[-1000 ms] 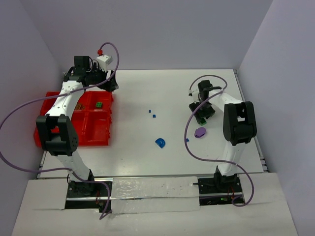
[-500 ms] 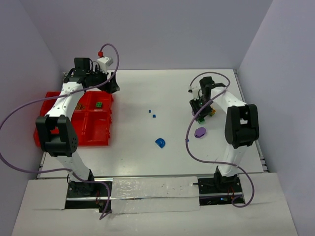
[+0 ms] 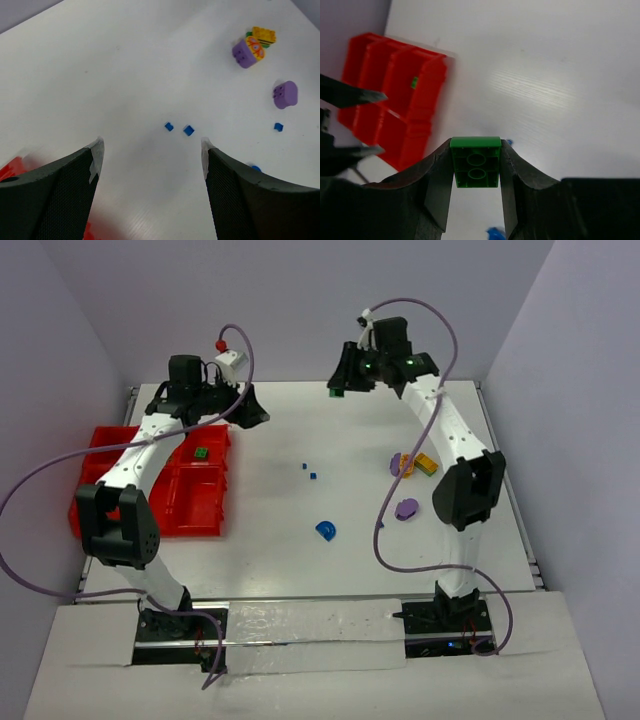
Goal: Sort the legos into containers by color
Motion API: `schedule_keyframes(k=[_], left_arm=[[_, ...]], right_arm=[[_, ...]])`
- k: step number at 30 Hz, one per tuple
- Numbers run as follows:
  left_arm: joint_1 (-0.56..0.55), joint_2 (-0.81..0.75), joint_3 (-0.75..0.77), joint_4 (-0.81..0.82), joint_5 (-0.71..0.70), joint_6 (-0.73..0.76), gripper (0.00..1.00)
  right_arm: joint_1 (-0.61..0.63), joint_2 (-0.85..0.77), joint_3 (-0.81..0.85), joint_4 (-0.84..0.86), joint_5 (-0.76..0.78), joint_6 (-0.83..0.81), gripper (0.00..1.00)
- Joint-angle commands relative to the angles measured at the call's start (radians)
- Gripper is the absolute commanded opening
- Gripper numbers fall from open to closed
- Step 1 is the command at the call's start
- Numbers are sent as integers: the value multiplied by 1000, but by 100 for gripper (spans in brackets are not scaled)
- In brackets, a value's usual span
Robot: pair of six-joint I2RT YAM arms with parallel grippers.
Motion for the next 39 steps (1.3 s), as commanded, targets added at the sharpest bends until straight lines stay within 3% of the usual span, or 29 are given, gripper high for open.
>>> schedule_keyframes(k=[1,5,12,26,32,37,39], left_arm=[[-60,30,38,159,41,-132,85],[-116,104,91,222,-13,-158,85],[-194,208,213,244,-103,-212,85],[-197,298,283,343,-110,-418,81],[-198,310,283,343,-116,-441,66],[-197,298,277,342,-160,-422,37],[-194,293,276,343,-162,-423,23]], right_arm=[[1,129,103,60,-86,256,0],[14,152,105,142,-191,293,0],[25,148,95,160,-169,339,0],[55,146,91,206,-217,355,0],[57,142,81,243,-262,374,0],[57,139,60,278,-310,379,1],[57,141,55,280,-318,380,10]])
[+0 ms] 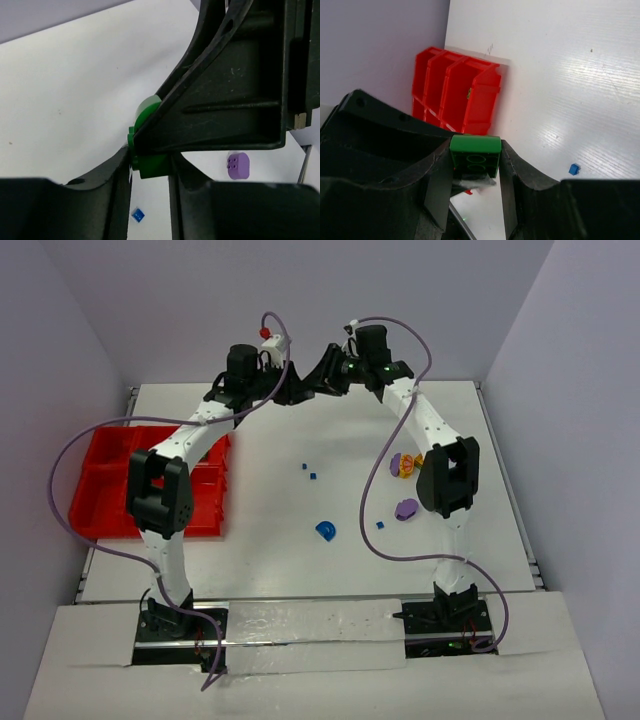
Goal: Sort the legos into containers by color
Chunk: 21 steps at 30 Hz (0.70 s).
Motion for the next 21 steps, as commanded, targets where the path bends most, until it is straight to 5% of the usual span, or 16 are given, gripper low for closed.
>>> schedule_keyframes(k=[1,4,6,10,15,21], left_arm=[[18,-21,31,47,-48,-2,14],[37,-65,8,32,-27,18,0],[64,-99,-22,5,-7,34,0],[188,-183,-83,-159,42,124,0],[315,-265,-81,-550,-42,424,0],[376,-345,-206,-656,-240,488,0]], right_arm=[[14,-45,-3,47,-118,15,23],[5,-51,-19,36,-110,-11,70],[-6,-65,-32,23,-96,-41,86],[-57,-119,-69,-41,-52,-200,100],[-151,-207,-115,-167,-3,-487,100],[-187,-269,-188,-279,190,-757,100]])
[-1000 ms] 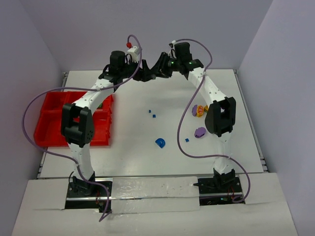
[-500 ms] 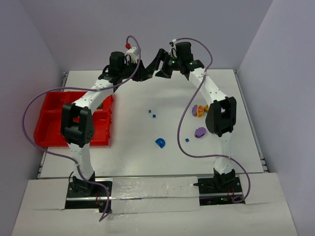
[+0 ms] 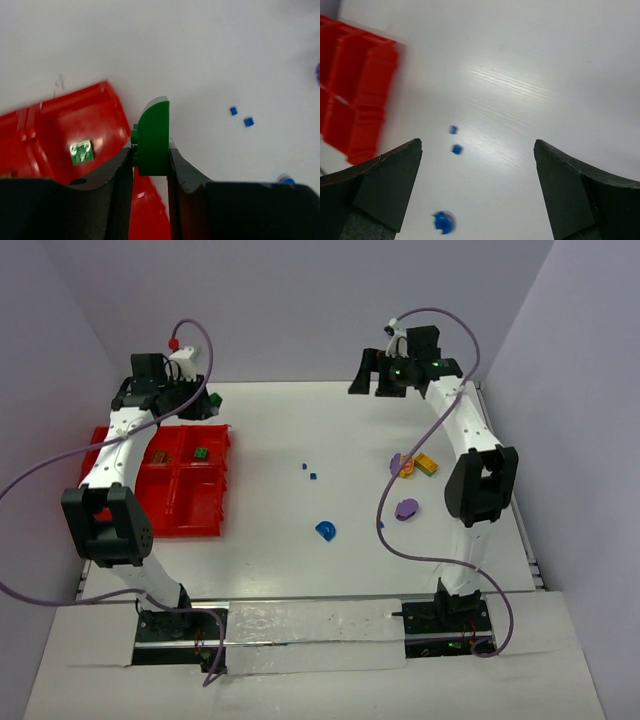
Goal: Sort the legos into containers by color
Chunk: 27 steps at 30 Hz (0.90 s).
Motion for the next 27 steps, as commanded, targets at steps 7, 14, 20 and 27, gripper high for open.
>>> schedule_keyframes(k=[7,14,20,27], left_arm=[[1,11,-55,-172,-250,72,5],[1,107,-4,-196,-323,64,16],[1,144,20,-218,-331,74,31],[1,159,68,-237,-346,83,54]], right_arm=[[-43,-119,-93,-130,273,-332,100],[-73,-122,-148,-128,377,-379,100],[-91,-98,-148,-175,434,-436,100],[-137,-69,-145,-253,464,-529,99]])
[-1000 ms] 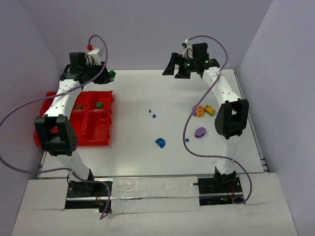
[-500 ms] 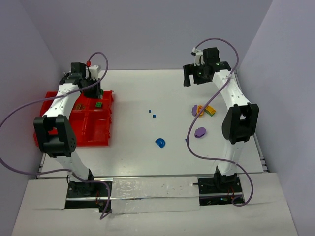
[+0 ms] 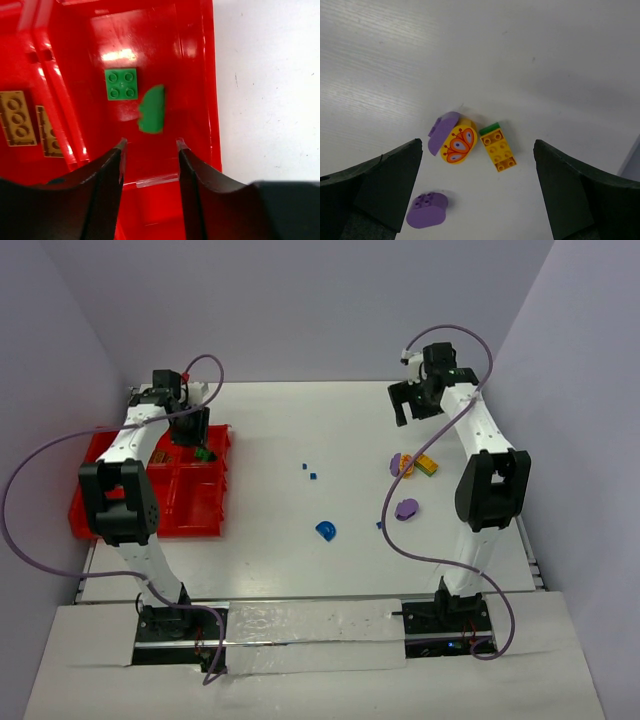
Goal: Sort the legos into containers by color
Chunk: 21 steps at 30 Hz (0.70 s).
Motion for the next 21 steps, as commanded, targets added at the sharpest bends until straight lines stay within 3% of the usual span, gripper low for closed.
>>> schedule_keyframes(k=[1,5,15,21], left_arm=[[-2,2,90,-20,-18,14,58],[-2,-2,146,-29,12,29,64],[-39,-25,270,-37,142,39,65],[-58,-39,267,-25,155,33,67]], right_arm=[[-48,17,26,-87,26,-87,97],[-54,60,69,-161,41,-175,91],[-81,147,57,-265,101,-370,75],[-81,193,63,-310,95,-442,71]])
